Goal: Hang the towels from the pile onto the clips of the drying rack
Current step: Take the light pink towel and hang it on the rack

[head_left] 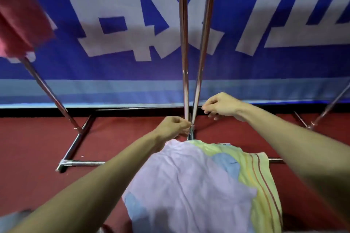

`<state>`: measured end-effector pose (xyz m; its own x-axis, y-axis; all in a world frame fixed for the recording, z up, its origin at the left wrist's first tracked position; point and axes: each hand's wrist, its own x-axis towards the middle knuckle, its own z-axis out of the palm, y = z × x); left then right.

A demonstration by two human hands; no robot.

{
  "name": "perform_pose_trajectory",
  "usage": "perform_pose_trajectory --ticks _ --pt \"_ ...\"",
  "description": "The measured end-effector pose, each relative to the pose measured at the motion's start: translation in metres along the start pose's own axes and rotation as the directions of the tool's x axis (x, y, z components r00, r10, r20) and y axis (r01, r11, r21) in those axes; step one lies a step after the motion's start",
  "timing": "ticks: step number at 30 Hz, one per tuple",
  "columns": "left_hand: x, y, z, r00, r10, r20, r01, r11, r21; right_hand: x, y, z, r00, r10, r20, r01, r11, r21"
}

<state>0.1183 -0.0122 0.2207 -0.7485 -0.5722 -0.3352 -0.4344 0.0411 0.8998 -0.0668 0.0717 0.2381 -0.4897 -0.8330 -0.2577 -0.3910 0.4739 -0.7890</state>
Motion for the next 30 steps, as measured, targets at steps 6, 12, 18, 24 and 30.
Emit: perform_pose_trajectory --ticks 6,12,18,24,30 --pt "0.061 -0.067 0.061 0.980 -0.154 0.126 0.151 0.988 0.038 0.027 0.129 0.016 0.972 0.233 -0.015 -0.232 0.972 0.029" --pt "0.105 -0.125 0.121 0.942 -0.244 0.230 0.223 0.968 0.114 0.021 0.249 0.047 0.894 0.444 0.060 -0.414 0.870 -0.268" --pt "0.119 -0.156 0.162 0.908 -0.271 0.319 0.235 0.961 0.147 -0.010 0.337 0.082 0.805 0.563 0.184 -0.366 0.718 -0.592" --pt "0.116 -0.162 0.168 0.903 -0.273 0.331 0.219 0.957 0.190 -0.024 0.349 0.093 0.843 0.526 0.111 -0.349 0.692 -0.632" --pt "0.093 -0.143 0.139 0.893 -0.228 0.388 0.098 0.940 0.327 -0.020 0.271 0.046 0.895 0.350 0.277 -0.224 0.889 -0.398"
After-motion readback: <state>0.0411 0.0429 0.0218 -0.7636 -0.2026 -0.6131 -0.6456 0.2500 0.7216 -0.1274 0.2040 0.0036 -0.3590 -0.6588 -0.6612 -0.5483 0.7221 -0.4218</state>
